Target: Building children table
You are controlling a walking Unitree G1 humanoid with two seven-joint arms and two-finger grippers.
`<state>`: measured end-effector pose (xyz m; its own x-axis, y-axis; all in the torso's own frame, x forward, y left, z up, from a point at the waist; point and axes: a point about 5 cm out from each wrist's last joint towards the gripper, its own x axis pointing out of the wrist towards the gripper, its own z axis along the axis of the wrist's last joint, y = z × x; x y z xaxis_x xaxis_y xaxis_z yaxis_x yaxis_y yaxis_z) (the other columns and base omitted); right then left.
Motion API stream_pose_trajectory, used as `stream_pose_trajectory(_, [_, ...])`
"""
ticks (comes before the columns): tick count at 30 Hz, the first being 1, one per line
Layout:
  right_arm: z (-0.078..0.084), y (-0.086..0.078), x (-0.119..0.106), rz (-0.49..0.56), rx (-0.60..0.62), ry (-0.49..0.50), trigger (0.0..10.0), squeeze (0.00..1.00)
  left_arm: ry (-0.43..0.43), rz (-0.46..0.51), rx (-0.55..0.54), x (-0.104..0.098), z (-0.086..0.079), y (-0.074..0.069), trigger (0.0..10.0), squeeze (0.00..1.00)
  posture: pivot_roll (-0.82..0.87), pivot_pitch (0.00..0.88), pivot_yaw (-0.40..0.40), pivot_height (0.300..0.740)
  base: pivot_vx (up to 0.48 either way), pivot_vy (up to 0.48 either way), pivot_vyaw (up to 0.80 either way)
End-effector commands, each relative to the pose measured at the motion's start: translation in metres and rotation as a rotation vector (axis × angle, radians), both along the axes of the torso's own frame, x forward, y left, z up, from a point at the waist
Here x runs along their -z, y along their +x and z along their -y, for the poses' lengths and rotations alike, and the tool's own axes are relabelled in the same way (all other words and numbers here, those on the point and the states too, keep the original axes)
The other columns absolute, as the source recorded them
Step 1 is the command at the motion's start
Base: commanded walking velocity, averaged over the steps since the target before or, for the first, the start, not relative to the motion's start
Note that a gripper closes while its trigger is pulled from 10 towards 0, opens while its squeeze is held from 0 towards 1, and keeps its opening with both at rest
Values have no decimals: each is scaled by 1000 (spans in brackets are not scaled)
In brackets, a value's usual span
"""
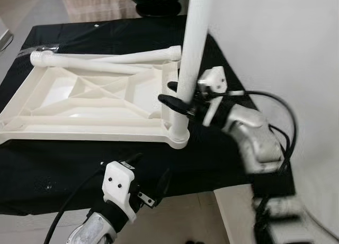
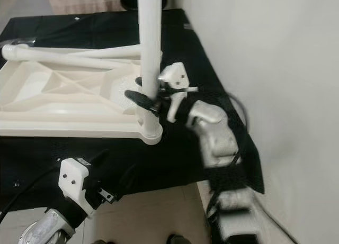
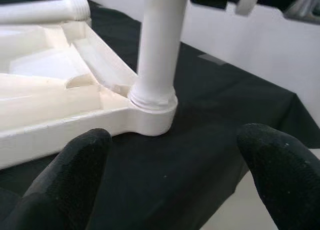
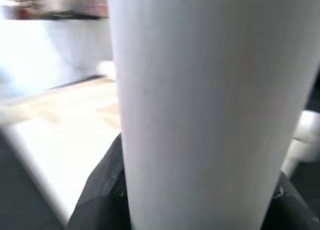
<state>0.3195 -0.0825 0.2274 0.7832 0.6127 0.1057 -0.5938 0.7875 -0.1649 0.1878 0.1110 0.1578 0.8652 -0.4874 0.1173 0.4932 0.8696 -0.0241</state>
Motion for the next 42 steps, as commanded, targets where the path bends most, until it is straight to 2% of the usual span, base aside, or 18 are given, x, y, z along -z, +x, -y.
stream_pose_trajectory(1, [7,-10,55,-256,169,-110,0,0,10,-26,-5,5,-4,1,10000,0,31,197,-13,740,0,0,0])
stream_pose_trajectory(2, [-17,-20,56,-264,119,-76,0,0,14,-29,3,7,-6,4,10000,0,17,176,-3,740,0,0,0])
stream_pose_trajectory(8, [-26,-7,45,-217,135,-68,0,0,22,-24,11,8,-5,9,10000,0,30,157,-5,740,0,0,0])
stream_pose_trajectory(9, [-26,-3,40,-206,149,-66,2039,0,24,-20,4,8,-6,9,10000,0,35,154,-9,740,0,0,0])
stream_pose_trajectory(10, [-25,-1,37,-198,159,-64,2039,0,25,-18,-1,8,-6,10,10000,0,35,154,-9,740,0,0,0])
stream_pose_trajectory(11, [-25,2,32,-180,146,-56,10000,0,26,-15,-8,8,-7,10,10000,0,35,154,-10,740,0,0,0])
stream_pose_trajectory(13, [-24,5,27,-162,122,-41,10000,0,26,-13,-14,7,-7,10,10000,0,35,154,-10,740,0,0,0])
stream_pose_trajectory(14, [-24,5,22,-148,102,-28,10000,216,26,-12,-17,7,-7,10,10000,0,43,158,-11,740,0,0,0])
stream_pose_trajectory(15, [-25,4,15,-140,22,2,10000,1000,26,-11,-18,7,-8,10,10000,0,44,162,-10,740,0,0,0])
stream_pose_trajectory(21, [-21,1,-6,-64,-299,7,10000,1000,23,-13,-8,6,-7,9,10000,0,47,174,-12,740,0,0,0])
stream_pose_trajectory(22, [-18,-1,-9,-36,-409,-21,10000,1000,22,-13,-4,6,-6,8,10000,0,49,176,-14,740,0,0,0])
stream_pose_trajectory(23, [-15,-1,-11,-16,-497,-58,10000,0,22,-14,-1,5,-6,7,10000,0,56,183,-17,740,0,0,0])
stream_pose_trajectory(26, [-10,3,-15,-1,-605,-94,10000,0,21,-13,0,5,-5,4,10000,0,64,193,-19,740,0,0,0])
stream_pose_trajectory(34, [-2,25,-30,10,-653,-104,10000,0,23,-17,-6,4,-4,-2,10000,0,86,212,-30,740,0,0,0])
stream_pose_trajectory(35, [-1,28,-34,10,-670,-96,4588,0,23,-18,-6,4,-4,-3,10000,0,89,216,-32,740,0,0,0])
stream_pose_trajectory(36, [-1,28,-34,10,-670,-96,4588,0,23,-18,-6,4,-4,-3,10000,0,89,216,-32,740,0,0,0])
stream_pose_trajectory(37, [1,29,-37,10,-692,-91,0,0,23,-19,-6,4,-4,-4,10000,0,90,218,-32,740,0,0,0])
stream_pose_trajectory(42, [6,32,-40,8,-786,-113,0,0,23,-29,0,4,-3,-6,10000,0,92,224,-31,740,0,0,0])
